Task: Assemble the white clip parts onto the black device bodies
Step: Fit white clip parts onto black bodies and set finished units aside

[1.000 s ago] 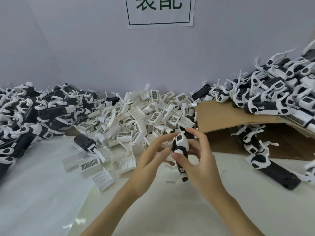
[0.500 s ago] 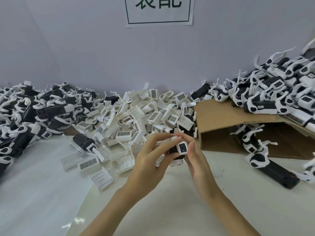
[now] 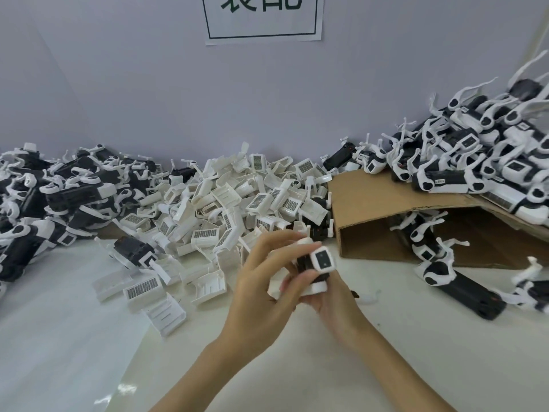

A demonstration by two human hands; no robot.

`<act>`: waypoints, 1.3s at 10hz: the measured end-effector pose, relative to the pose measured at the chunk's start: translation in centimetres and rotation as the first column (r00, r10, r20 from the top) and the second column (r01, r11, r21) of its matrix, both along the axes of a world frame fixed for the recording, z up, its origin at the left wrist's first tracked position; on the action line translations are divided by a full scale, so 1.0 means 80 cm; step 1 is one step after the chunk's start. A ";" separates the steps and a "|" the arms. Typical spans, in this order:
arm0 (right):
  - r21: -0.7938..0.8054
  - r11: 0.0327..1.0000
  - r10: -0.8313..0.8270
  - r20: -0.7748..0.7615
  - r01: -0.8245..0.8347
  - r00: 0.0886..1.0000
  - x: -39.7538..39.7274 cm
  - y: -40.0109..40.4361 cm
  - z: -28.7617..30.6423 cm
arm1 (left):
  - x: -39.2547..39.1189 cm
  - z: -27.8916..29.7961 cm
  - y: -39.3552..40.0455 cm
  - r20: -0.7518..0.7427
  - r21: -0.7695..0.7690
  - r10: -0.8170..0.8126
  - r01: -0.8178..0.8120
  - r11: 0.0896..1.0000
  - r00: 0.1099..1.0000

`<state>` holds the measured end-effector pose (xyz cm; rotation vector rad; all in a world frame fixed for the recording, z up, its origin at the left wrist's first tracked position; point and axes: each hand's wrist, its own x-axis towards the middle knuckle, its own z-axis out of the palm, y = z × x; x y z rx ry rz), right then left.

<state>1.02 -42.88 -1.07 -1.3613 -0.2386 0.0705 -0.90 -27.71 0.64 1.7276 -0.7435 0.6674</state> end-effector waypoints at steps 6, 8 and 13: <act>-0.106 0.880 -0.452 0.114 0.464 0.884 -0.003 0.008 -0.003 | 0.014 0.006 0.012 -0.576 -0.336 -0.089 -0.136 0.932 0.812; -0.157 0.926 -0.279 0.330 0.344 0.902 -0.011 0.021 -0.006 | 0.025 0.006 0.024 -0.614 -0.524 -0.200 -0.205 0.827 0.764; -0.115 0.855 -0.446 0.334 0.505 0.831 -0.002 0.004 0.007 | 0.030 0.007 0.040 -0.426 -0.092 0.057 -0.106 0.990 0.903</act>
